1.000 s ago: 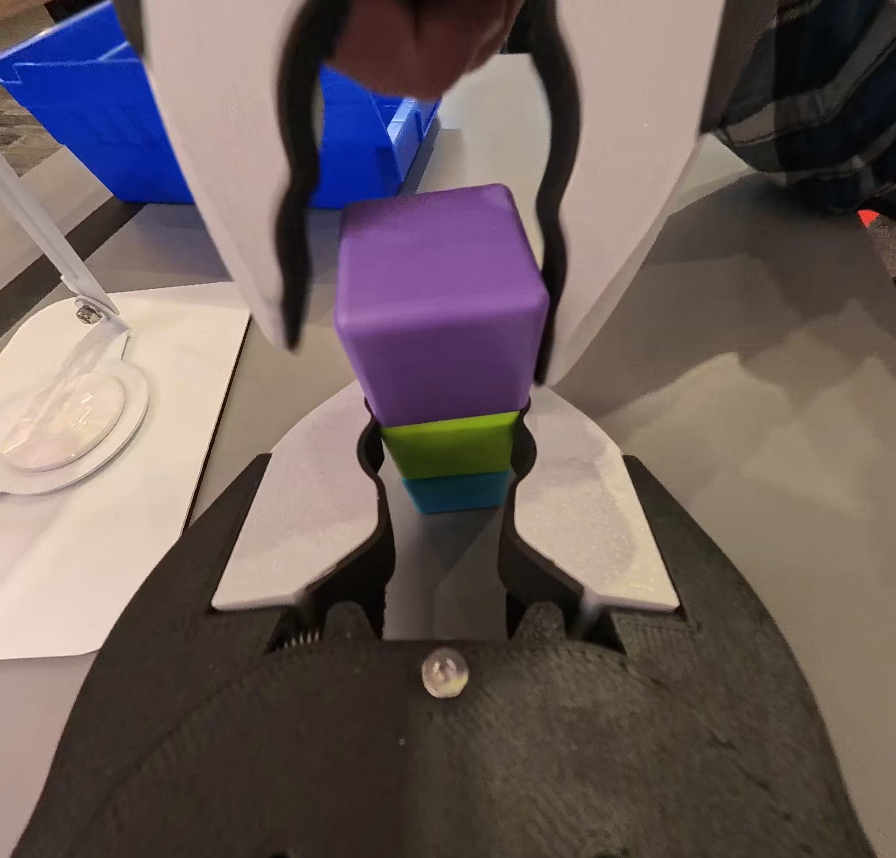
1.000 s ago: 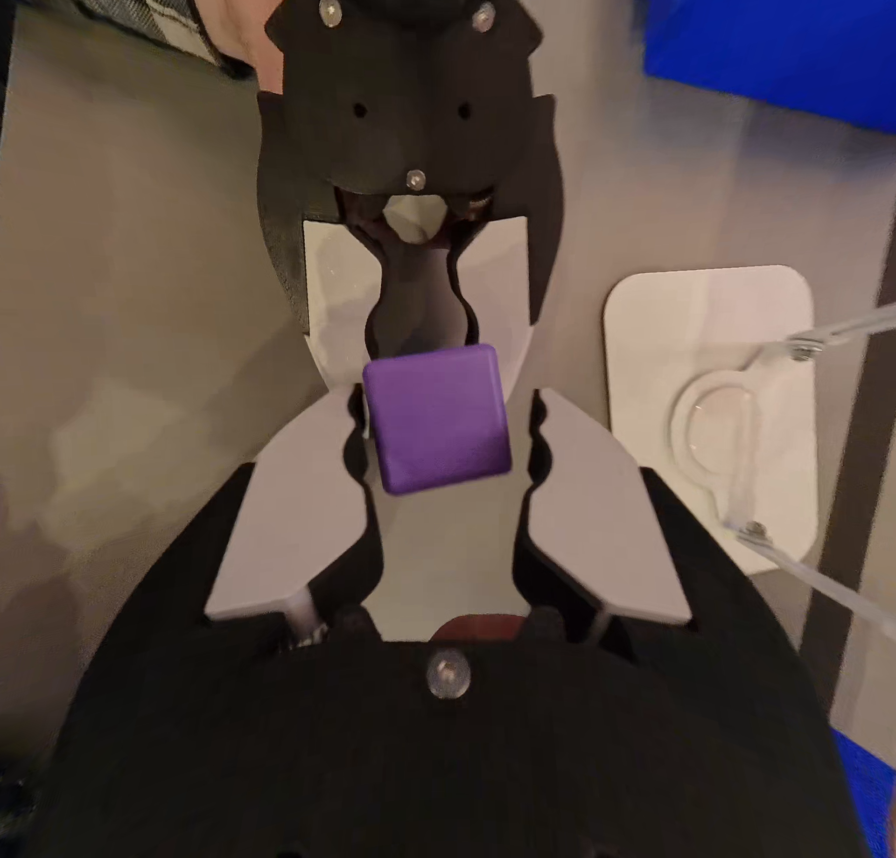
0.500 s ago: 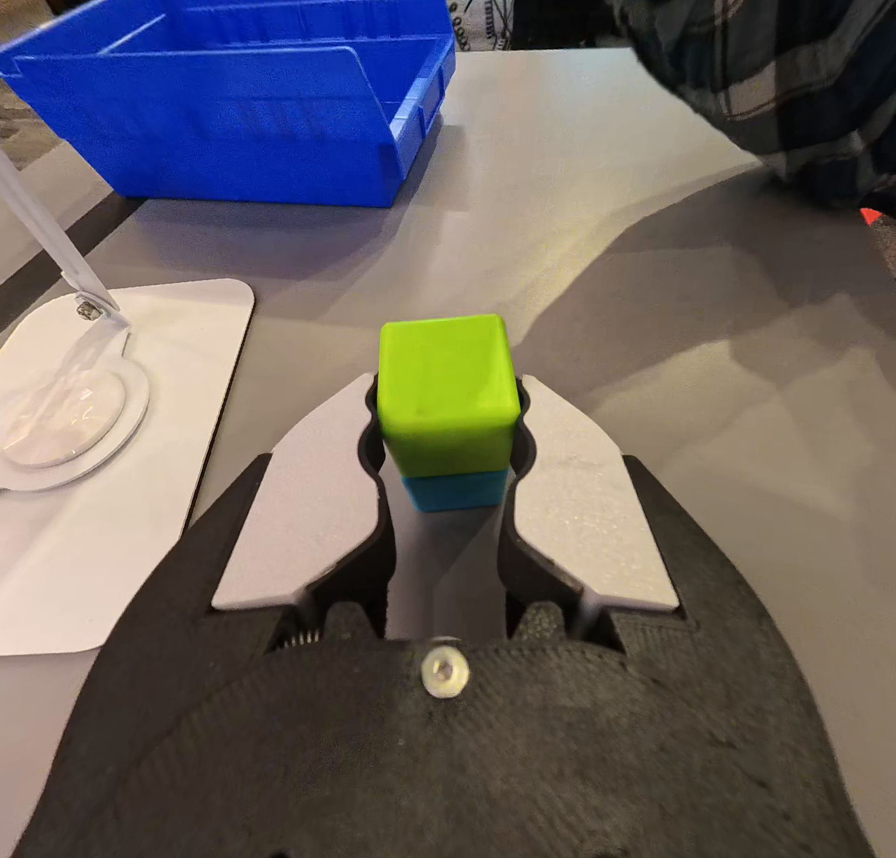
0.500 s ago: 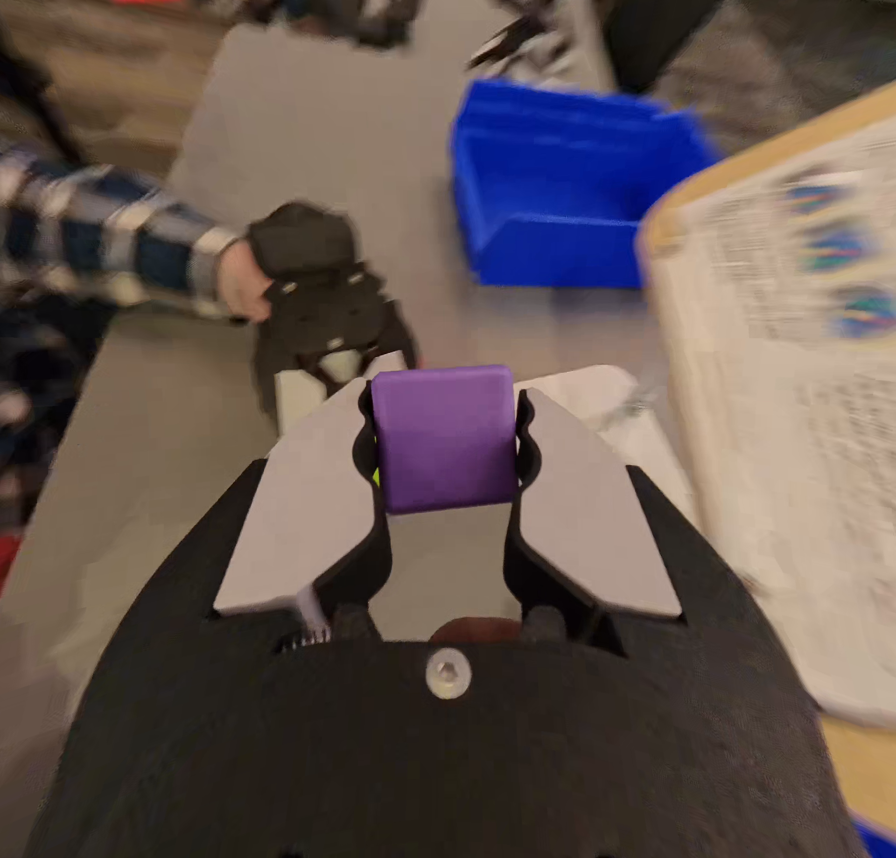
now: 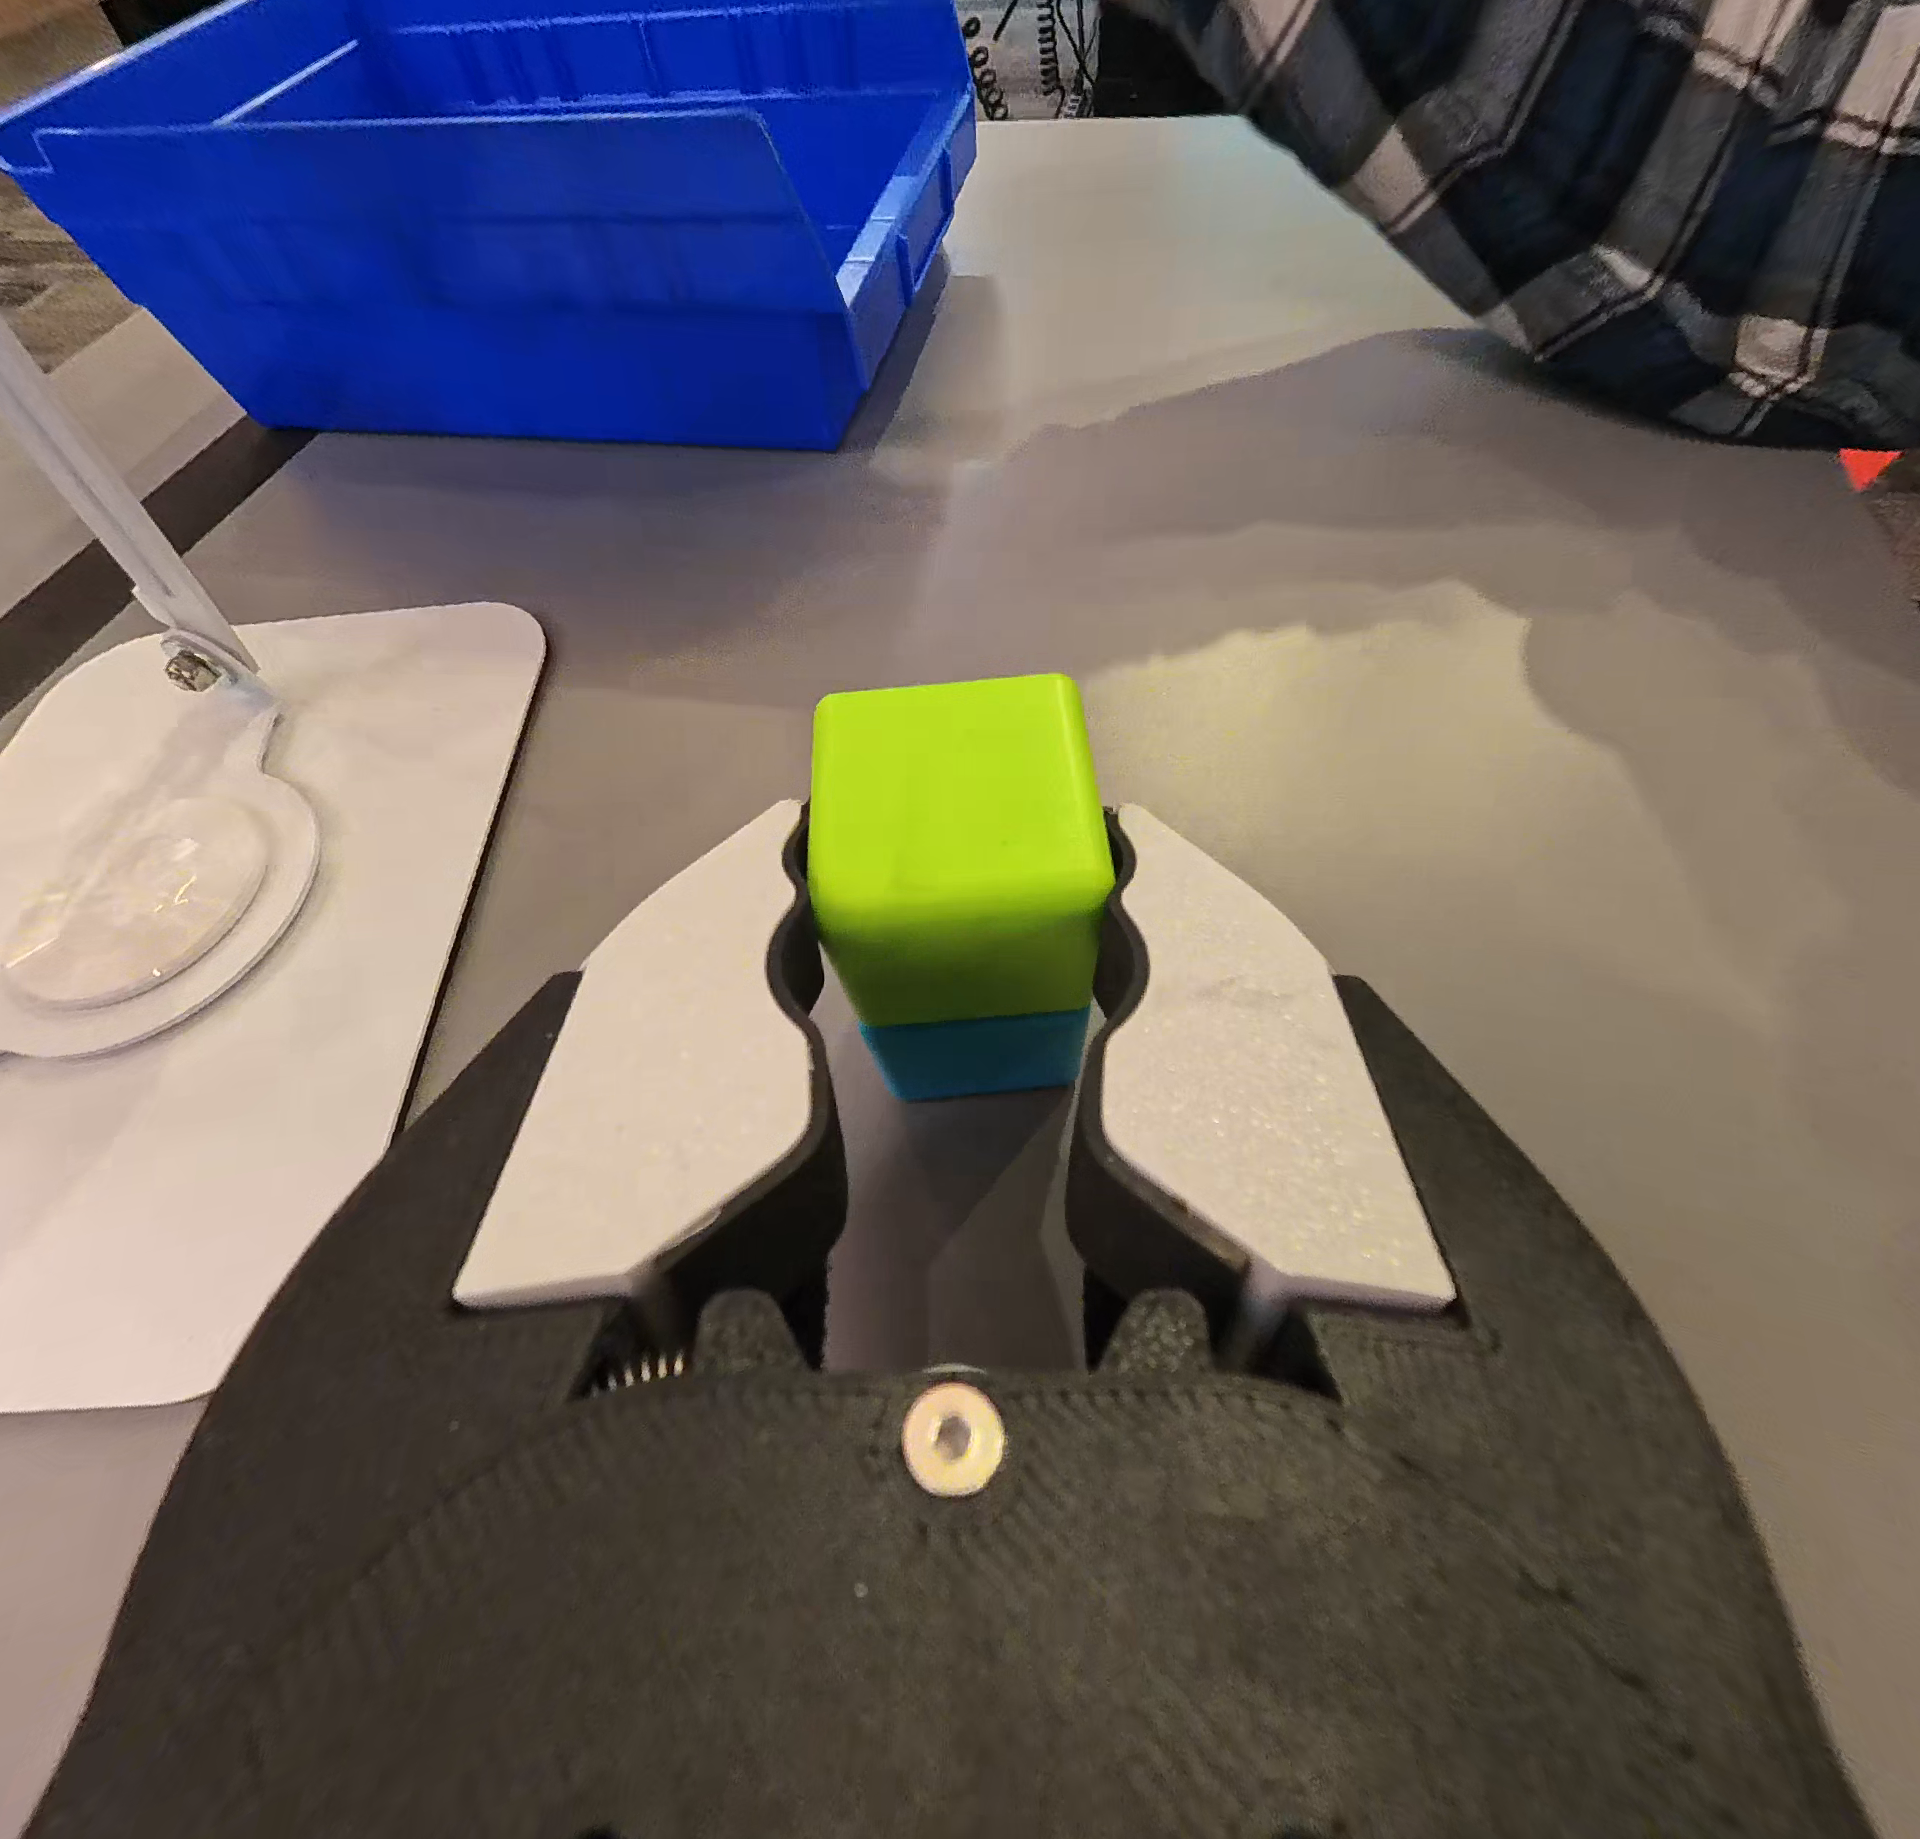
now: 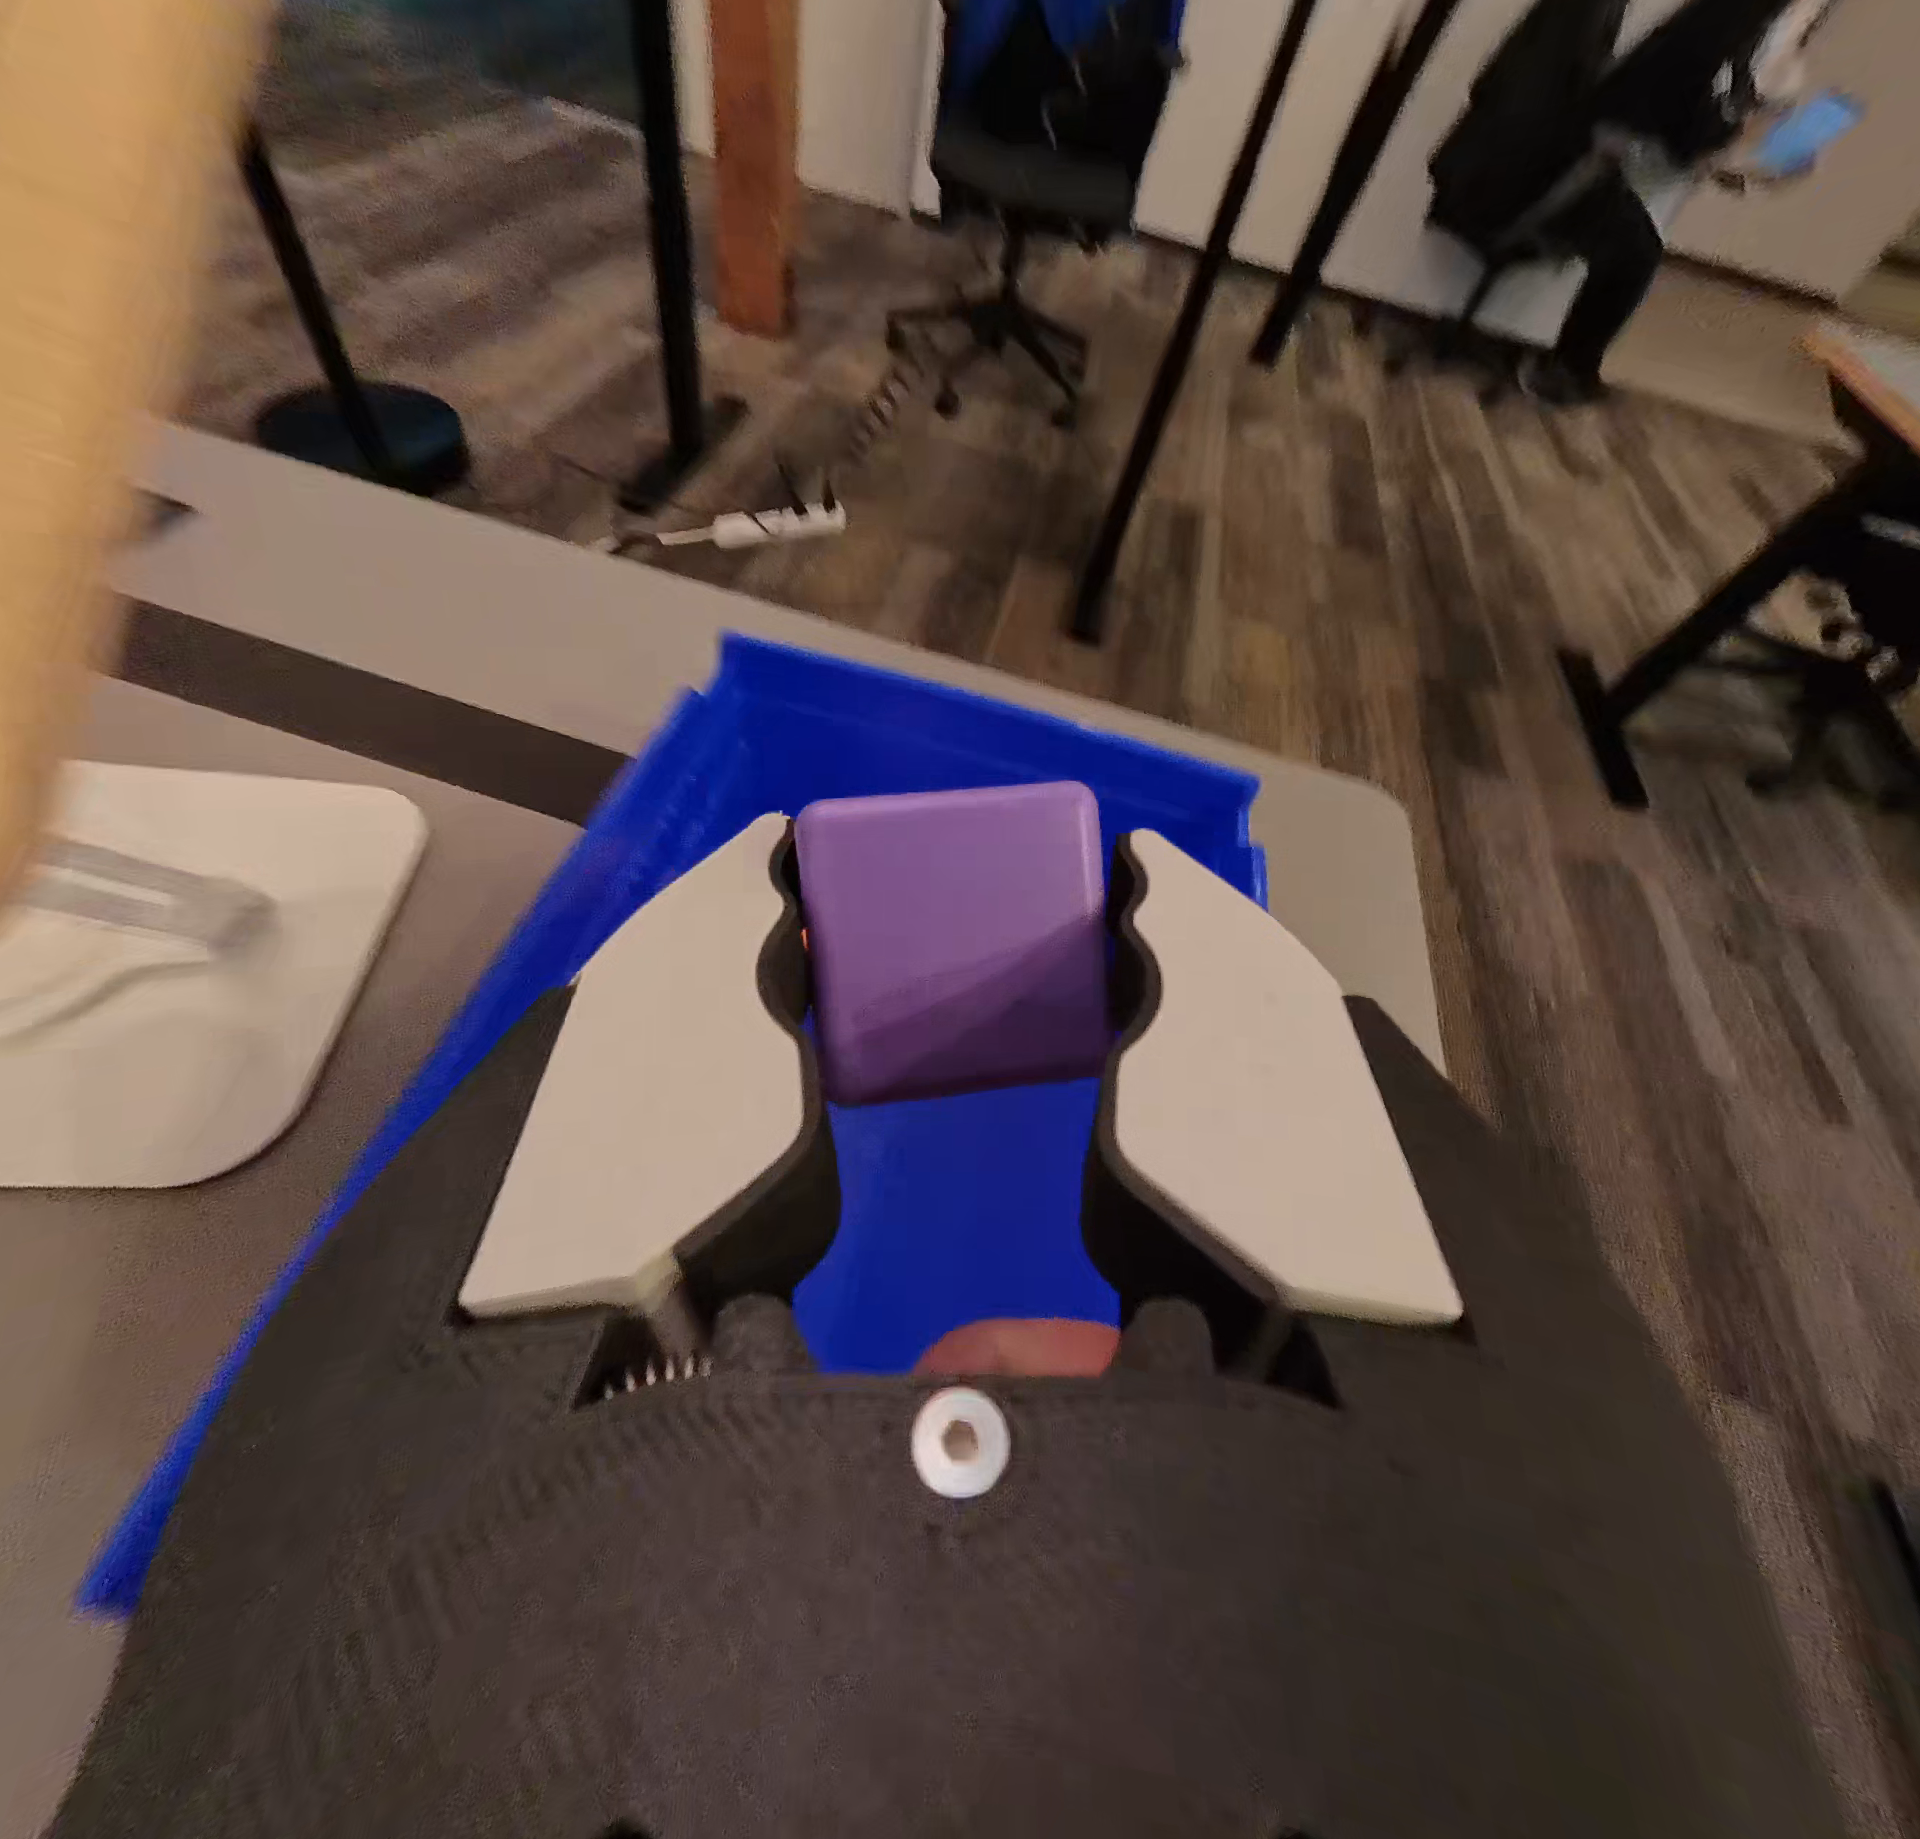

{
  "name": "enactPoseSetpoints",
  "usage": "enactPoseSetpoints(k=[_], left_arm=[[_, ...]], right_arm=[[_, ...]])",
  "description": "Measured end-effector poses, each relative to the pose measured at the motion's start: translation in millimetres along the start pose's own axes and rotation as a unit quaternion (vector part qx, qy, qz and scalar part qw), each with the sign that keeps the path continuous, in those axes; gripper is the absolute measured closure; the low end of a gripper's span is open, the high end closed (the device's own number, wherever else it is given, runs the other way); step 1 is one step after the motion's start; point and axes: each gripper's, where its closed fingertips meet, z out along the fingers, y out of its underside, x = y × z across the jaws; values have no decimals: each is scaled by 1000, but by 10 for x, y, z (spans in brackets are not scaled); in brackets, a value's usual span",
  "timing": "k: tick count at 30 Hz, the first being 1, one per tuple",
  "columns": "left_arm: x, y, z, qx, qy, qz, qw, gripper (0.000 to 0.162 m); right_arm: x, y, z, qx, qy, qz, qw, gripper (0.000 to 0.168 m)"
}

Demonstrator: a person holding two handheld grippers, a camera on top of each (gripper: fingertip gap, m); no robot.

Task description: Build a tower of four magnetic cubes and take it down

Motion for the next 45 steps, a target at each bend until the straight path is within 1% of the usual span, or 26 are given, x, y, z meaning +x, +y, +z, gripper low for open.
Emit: enactPoseSetpoints(k=[2,5,7,10,13,16,20,21,23,25,27,29,30,33,34,36,38,40,43,45], left_arm=[[0,0,-1,0,0,1,1000,112],[1,-1,-2,0,-1,2,1000,112],[3,-1,-1,0,-1,3,1000,112],[3,0,-2,-1,-1,2,1000,112],[6,0,-2,-3,-2,4,1000,112],[7,-2,-1,-3,-3,6,1000,112],[4,-2,1,-1,-2,3,1000,112],[3,-2,0,-1,-2,2,1000,112],[2,-3,0,-1,-2,2,1000,112],[1,-2,1,-1,-2,2,1000,112],[1,-3,1,-1,-2,2,1000,112],[3,-4,1,-2,-3,4,1000,112],[3,-4,1,-2,-3,4,1000,111],[-3,-3,3,-2,-5,3,1000,111],[-5,-4,4,-1,-5,2,1000,111],[-9,-5,5,0,-5,-1,1000,111],[-9,-8,6,4,-5,1,1000,111],[-11,-9,5,5,-6,-1,1000,111],[-17,-9,12,4,-13,1,1000,110],[-26,-7,11,3,-14,-2,1000,103]], right_arm=[[-9,257,225,-34,-8,12,999,112],[5,655,499,-100,10,1,995,112],[13,893,619,-138,22,-7,990,112],[42,1185,703,-193,39,-25,980,112],[89,1361,728,-228,54,-34,971,112],[102,1465,755,-245,60,-36,967,112],[126,1563,781,-263,66,-34,962,111],[139,1558,782,-263,70,-35,962,108],[177,1509,760,-258,80,-41,962,95],[187,1374,701,-241,79,-41,966,92],[188,1078,566,-208,81,-51,973,97],[122,645,360,-151,77,-62,984,105],[40,425,236,-121,65,-71,988,112],[-325,-170,-184,-37,25,-112,993,121],[-490,-321,-329,-15,5,-131,991,125],[-857,-579,-611,32,-40,-165,985,128],[-1178,-722,-839,60,-78,-190,977,133],[-1412,-753,-971,66,-103,-215,969,134],[-1636,-749,-1055,69,-123,-239,961,137],[-1728,-746,-1077,70,-130,-247,958,137]])
